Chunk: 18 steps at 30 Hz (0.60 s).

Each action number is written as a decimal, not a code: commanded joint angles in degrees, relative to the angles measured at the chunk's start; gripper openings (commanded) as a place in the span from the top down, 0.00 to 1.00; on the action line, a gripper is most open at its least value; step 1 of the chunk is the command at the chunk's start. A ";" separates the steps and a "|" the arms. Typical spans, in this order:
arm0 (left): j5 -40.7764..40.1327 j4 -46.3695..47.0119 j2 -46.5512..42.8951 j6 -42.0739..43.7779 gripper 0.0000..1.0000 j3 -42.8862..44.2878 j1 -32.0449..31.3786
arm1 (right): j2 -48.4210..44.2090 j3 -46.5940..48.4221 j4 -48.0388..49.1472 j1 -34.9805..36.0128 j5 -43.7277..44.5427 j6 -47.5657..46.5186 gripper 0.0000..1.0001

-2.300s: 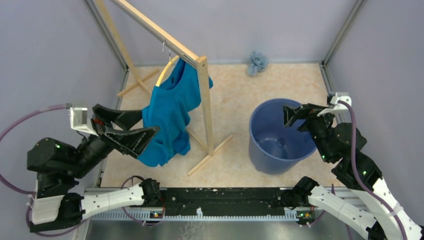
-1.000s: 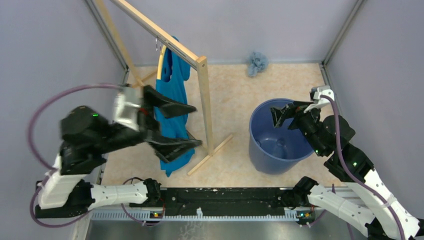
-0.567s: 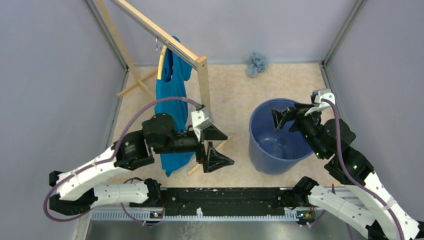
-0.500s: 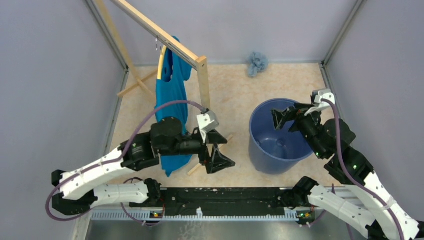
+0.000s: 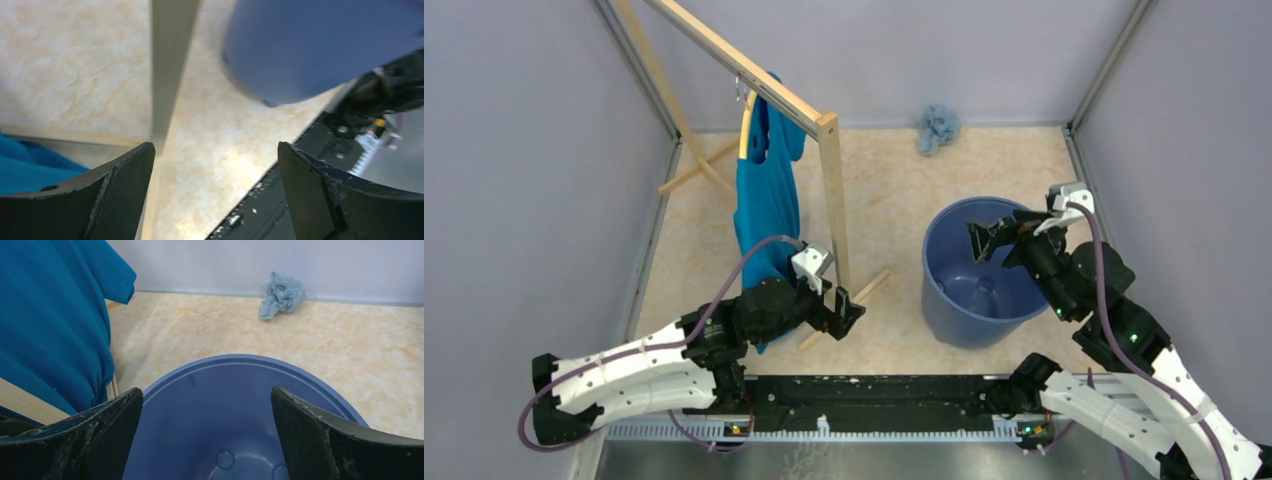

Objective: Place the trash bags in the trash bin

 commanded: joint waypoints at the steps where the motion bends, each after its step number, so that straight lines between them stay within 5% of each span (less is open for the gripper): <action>1: -12.21 13.34 2.33 -1.29 0.01 -6.15 -0.11 | -0.19 -0.33 1.53 0.48 -0.46 0.63 0.01; 9: -26.81 16.39 13.63 -3.98 0.02 -5.92 0.46 | -1.01 -0.53 0.36 0.50 -0.67 1.53 0.01; 18: -15.29 21.29 15.27 -3.40 0.02 -8.77 14.48 | -1.22 -2.31 0.99 0.44 -1.11 2.29 0.01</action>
